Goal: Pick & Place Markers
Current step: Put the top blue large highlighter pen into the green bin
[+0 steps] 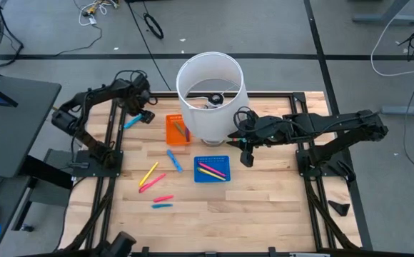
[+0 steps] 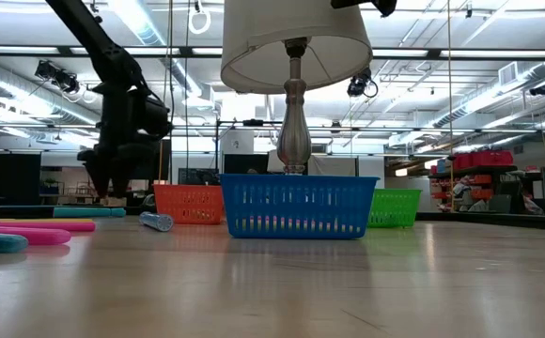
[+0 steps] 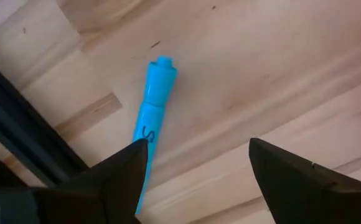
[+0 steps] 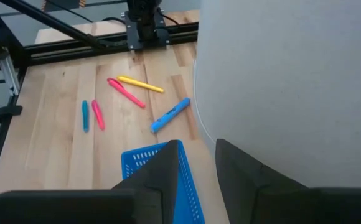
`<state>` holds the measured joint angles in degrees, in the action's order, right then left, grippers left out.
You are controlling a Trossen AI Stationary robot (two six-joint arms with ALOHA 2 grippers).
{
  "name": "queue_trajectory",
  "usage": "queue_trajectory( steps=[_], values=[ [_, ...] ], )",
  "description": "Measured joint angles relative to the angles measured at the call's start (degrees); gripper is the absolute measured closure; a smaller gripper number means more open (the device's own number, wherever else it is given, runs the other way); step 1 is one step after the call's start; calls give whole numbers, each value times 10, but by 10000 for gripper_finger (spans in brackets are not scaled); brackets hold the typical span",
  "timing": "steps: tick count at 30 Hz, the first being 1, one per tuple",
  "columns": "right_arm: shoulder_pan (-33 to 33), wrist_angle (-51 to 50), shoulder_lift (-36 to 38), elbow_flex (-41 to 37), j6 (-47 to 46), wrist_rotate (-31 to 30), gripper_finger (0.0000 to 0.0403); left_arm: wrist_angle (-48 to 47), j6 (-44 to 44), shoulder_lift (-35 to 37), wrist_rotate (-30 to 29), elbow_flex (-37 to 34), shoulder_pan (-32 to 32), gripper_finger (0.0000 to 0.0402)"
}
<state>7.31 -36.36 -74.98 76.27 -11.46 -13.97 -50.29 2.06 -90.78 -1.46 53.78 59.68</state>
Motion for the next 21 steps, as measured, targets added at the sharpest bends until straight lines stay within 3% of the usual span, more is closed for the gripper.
queue_trajectory(
  steps=[8, 21],
  values=[
    [0, -3, 0, 0, -1, 0, 293, 9, -60, -12, -12, 39, 0, 139],
    [0, -4, 0, 0, -12, 12, 293, 8, -90, -28, 9, 77, 44, 111]
  ],
)
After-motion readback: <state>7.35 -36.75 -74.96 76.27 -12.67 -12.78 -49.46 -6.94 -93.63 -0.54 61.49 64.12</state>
